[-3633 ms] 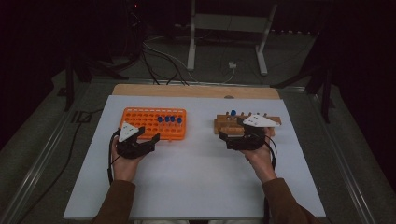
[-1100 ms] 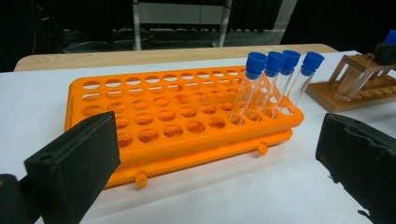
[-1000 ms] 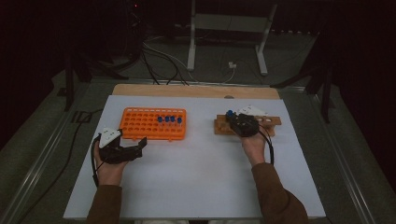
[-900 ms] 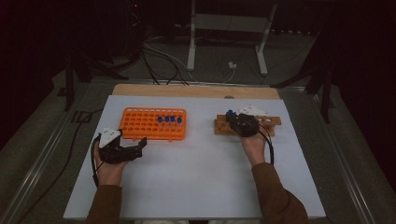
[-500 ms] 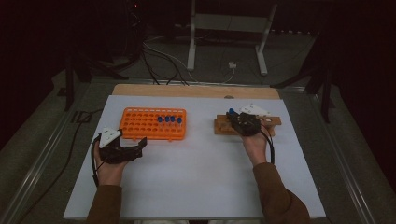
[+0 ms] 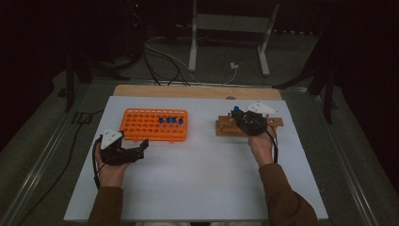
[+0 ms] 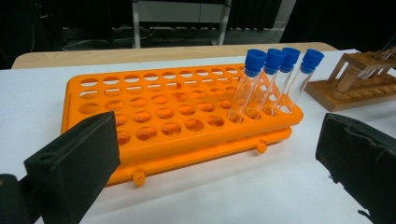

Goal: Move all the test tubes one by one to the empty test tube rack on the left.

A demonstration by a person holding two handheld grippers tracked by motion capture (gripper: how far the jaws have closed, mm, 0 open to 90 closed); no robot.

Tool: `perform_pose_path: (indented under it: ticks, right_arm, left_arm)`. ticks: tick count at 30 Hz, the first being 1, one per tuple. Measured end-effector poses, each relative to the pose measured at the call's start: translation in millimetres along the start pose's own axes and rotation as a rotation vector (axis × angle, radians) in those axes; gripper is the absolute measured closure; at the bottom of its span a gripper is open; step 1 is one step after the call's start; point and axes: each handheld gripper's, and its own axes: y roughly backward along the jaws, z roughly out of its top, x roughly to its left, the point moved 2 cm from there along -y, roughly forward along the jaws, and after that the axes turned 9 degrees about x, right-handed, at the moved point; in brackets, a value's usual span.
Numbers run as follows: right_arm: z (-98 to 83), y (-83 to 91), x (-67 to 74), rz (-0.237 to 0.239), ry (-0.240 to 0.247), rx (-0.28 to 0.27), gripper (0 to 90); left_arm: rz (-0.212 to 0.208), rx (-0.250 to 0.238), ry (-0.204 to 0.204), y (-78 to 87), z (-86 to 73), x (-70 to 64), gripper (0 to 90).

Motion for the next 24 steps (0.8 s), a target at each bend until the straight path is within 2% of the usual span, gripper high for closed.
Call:
perform_pose_path:
  ticks: [5, 10, 14, 21, 24]
  right_arm:
    - [8.2, 9.8, -1.0, 0.005, 0.0, -0.031, 77.3]
    - [19.4, 23.4, 0.9, -0.003, 0.029, -0.063, 77.3]
    - [23.5, 29.3, 2.7, -0.002, 0.033, -0.081, 77.3]
    - [28.4, 35.1, 12.9, 0.048, 0.047, -0.096, 77.1]
    - [27.5, 34.4, 18.3, 0.083, 0.043, -0.094, 77.1]
  left_arm:
    - [0.0, 0.004, 0.01, -0.6, -1.1, 1.2, 0.6]
    - [-0.001, 0.003, 0.011, -0.9, -1.1, 1.5, 0.6]
    - [-0.005, 0.005, 0.01, -2.1, -1.4, 0.2, 0.6]
    - [-0.012, 0.009, -0.011, -4.6, -0.6, -4.4, 0.7]
    - [-0.014, 0.011, -0.018, -5.7, -0.3, -6.6, 0.7]
